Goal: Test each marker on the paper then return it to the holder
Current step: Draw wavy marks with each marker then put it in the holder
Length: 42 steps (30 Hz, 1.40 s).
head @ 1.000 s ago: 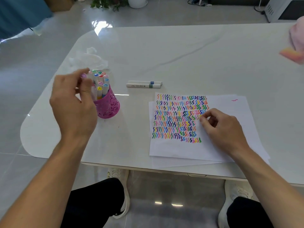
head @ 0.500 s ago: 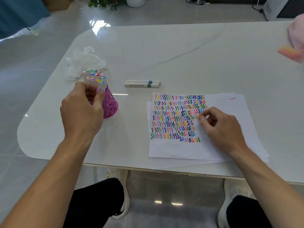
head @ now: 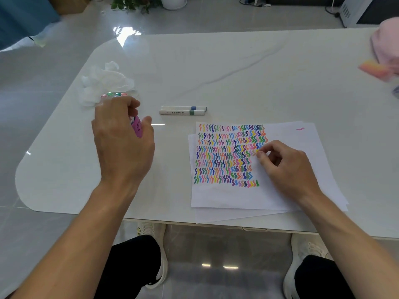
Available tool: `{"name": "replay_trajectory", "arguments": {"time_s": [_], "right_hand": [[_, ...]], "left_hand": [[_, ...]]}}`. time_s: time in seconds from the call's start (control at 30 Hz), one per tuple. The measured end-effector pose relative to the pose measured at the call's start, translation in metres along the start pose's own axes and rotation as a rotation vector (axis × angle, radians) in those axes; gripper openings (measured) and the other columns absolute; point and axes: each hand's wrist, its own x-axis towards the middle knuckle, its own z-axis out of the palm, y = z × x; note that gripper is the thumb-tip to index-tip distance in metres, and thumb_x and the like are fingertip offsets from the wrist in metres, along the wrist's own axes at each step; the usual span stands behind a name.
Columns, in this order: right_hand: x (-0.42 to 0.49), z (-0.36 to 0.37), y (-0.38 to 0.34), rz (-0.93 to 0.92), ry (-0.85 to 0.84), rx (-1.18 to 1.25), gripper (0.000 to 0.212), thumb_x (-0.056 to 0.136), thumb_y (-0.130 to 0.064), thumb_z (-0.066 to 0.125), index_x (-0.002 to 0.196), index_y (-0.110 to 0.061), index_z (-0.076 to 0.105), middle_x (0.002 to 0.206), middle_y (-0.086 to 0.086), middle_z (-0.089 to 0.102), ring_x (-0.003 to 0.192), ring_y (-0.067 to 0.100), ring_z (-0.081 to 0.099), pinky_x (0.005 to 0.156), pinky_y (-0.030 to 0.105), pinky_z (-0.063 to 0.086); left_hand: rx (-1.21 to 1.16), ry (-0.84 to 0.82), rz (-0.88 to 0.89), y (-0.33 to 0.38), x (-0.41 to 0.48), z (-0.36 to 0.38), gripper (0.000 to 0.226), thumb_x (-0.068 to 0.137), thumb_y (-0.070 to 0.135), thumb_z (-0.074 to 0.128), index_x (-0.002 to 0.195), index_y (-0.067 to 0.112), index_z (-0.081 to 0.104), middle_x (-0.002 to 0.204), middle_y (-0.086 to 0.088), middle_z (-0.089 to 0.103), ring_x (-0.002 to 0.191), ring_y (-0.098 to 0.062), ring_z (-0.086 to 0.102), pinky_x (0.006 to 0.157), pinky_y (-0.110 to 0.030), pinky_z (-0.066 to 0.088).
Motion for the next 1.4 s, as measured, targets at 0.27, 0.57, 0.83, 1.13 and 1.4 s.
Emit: {"name": "replay_trajectory", "arguments": {"time_s": [0.27, 0.57, 0.83, 1.13, 1.4], "right_hand": [[0.001, -0.001, 0.002, -0.008, -0.006, 0.023, 0.007, 0.098, -0.022, 0.069, 0.092, -0.02, 0.07, 0.065, -0.005, 0.064, 0.062, 0.017, 0.061, 0.061, 0.033, 0.047], [-0.002, -0.004, 0.004, 0.016, -0.012, 0.108, 0.006, 0.098, -0.021, 0.069, 0.092, -0.019, 0.07, 0.066, -0.004, 0.067, 0.064, 0.017, 0.064, 0.063, 0.032, 0.05], [-0.005, -0.005, 0.007, 0.018, -0.022, 0.114, 0.007, 0.098, -0.022, 0.069, 0.091, -0.02, 0.07, 0.067, -0.01, 0.064, 0.069, 0.009, 0.06, 0.058, 0.015, 0.043], [-0.005, -0.006, 0.006, 0.026, -0.029, 0.137, 0.006, 0.098, -0.021, 0.069, 0.092, -0.02, 0.07, 0.067, -0.013, 0.062, 0.065, 0.003, 0.058, 0.058, 0.011, 0.041], [-0.005, -0.007, 0.004, 0.029, -0.039, 0.116, 0.006, 0.099, -0.021, 0.069, 0.095, -0.018, 0.07, 0.068, -0.013, 0.062, 0.066, 0.001, 0.058, 0.058, 0.01, 0.042]], "left_hand": [[-0.021, -0.064, 0.177, 0.014, -0.005, 0.025, 0.02, 0.088, 0.003, 0.064, 0.108, 0.006, 0.063, 0.095, -0.008, 0.063, 0.092, -0.026, 0.057, 0.085, -0.037, 0.045], [0.046, -0.451, 0.031, 0.02, -0.011, 0.078, 0.032, 0.1, 0.014, 0.053, 0.131, 0.014, 0.062, 0.133, -0.003, 0.062, 0.125, -0.024, 0.053, 0.102, -0.038, 0.044], [0.036, -0.574, 0.001, 0.014, 0.007, 0.105, 0.047, 0.106, 0.017, 0.037, 0.153, 0.016, 0.041, 0.162, -0.001, 0.035, 0.15, -0.02, 0.028, 0.123, -0.037, 0.023], [0.089, -0.529, 0.009, 0.004, 0.015, 0.117, 0.043, 0.106, 0.015, 0.039, 0.147, 0.014, 0.049, 0.146, -0.008, 0.052, 0.138, -0.03, 0.041, 0.115, -0.043, 0.032], [0.155, -0.45, 0.006, 0.007, 0.011, 0.112, 0.026, 0.101, 0.016, 0.054, 0.119, 0.012, 0.071, 0.117, -0.011, 0.056, 0.119, -0.032, 0.046, 0.098, -0.048, 0.043]]}}
